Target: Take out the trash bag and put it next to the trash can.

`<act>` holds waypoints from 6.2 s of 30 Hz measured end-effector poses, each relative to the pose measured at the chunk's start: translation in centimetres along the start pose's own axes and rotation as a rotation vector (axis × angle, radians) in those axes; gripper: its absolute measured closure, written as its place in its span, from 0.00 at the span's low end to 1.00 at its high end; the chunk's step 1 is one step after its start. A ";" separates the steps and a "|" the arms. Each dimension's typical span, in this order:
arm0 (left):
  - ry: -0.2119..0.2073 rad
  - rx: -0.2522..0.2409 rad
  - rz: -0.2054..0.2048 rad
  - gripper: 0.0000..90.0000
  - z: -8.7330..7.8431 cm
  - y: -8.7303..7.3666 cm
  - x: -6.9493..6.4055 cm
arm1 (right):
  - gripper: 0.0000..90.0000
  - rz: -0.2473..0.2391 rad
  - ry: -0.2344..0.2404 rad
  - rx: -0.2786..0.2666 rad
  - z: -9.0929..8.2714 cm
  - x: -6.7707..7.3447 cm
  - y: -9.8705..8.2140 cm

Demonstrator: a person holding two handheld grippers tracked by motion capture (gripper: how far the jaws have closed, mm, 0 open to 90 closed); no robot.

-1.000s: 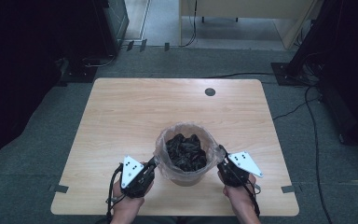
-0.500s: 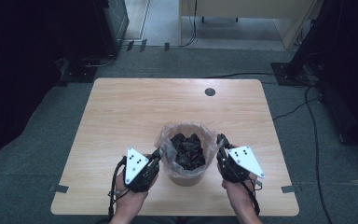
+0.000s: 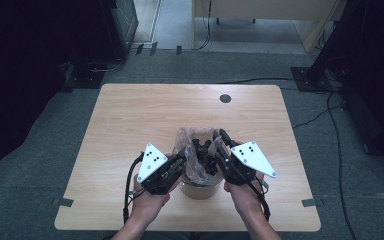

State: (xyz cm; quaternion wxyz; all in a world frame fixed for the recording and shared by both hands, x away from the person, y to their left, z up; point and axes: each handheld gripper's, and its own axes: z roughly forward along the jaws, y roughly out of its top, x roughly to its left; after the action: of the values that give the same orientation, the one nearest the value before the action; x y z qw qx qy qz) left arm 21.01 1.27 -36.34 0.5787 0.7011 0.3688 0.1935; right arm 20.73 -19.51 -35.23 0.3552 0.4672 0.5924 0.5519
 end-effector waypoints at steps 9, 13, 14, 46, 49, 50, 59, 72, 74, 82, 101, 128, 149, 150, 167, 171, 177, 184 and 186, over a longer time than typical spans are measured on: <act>0.054 0.025 0.016 0.96 0.1 -1.5 1.1 | 0.55 -0.026 -0.016 0.151 -2.1 -2.5 -3.5; 0.053 0.009 0.020 0.93 0.0 -1.3 0.9 | 0.46 0.025 -0.017 0.182 -3.3 -3.3 -4.4; 0.053 0.009 0.023 0.93 0.1 -1.2 0.8 | 0.45 0.035 -0.004 0.182 -3.7 -3.3 -4.4; 0.069 0.002 -0.006 0.52 -0.3 -0.5 1.7 | 0.97 -0.038 0.161 0.282 -1.1 4.1 -4.1; 0.058 0.005 -0.022 0.41 -0.7 -0.8 2.2 | 1.00 -0.029 0.158 0.256 -1.0 3.8 -3.7; 0.060 0.008 -0.020 0.38 -0.8 -0.9 2.3 | 1.00 -0.025 0.153 0.250 -1.0 3.8 -3.6; 0.089 0.011 -0.059 0.28 -2.2 -2.8 4.2 | 1.00 -0.006 0.134 0.177 -1.0 3.5 -2.6; 0.177 0.027 -0.096 0.21 -4.7 -6.4 8.3 | 1.00 -0.006 0.114 0.104 -1.2 3.1 -1.2; 0.216 0.048 -0.083 0.21 -5.0 -7.2 9.2 | 1.00 -0.007 0.113 0.090 -1.3 3.0 -1.0; 0.369 0.196 -0.087 0.21 -5.4 -11.4 13.1 | 1.00 -0.022 0.117 0.038 -1.8 3.0 0.1; 0.509 0.394 -0.046 0.13 -5.5 -15.3 16.9 | 1.00 -0.034 0.103 -0.051 -2.7 2.4 3.0; 0.497 0.428 -0.093 0.11 -5.2 -15.3 17.3 | 1.00 -0.007 -0.117 -0.143 -3.9 -6.0 6.1; 0.497 0.426 -0.093 0.11 -5.2 -15.3 17.3 | 1.00 0.044 -0.150 0.029 5.7 -11.2 -2.4; 0.497 0.427 -0.093 0.11 -5.2 -15.3 17.3 | 1.00 0.048 -0.138 0.031 6.1 -11.1 -2.7; 0.497 0.426 -0.093 0.11 -5.2 -15.3 17.3 | 0.94 0.055 0.011 0.121 7.4 -11.3 -6.4; 0.497 0.426 -0.093 0.11 -5.2 -15.3 17.3 | 0.83 0.066 0.042 0.131 7.2 -11.5 -6.7; 0.497 0.427 -0.093 0.11 -5.2 -15.3 17.3 | 0.58 0.033 0.078 0.162 6.6 -11.6 -7.1; 0.497 0.426 -0.093 0.11 -5.2 -15.3 17.3 | 0.24 0.027 0.078 0.158 4.9 -12.3 -7.7; 0.497 0.427 -0.093 0.11 -5.2 -15.3 17.3 | 0.18 0.032 0.071 0.164 4.5 -12.6 -7.9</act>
State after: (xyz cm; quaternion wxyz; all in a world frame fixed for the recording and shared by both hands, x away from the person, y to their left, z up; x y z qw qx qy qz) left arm 24.20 18.49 -52.33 0.3194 0.7204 0.5625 0.2504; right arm 27.60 -29.65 -44.83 0.2856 0.4843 0.6404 0.5233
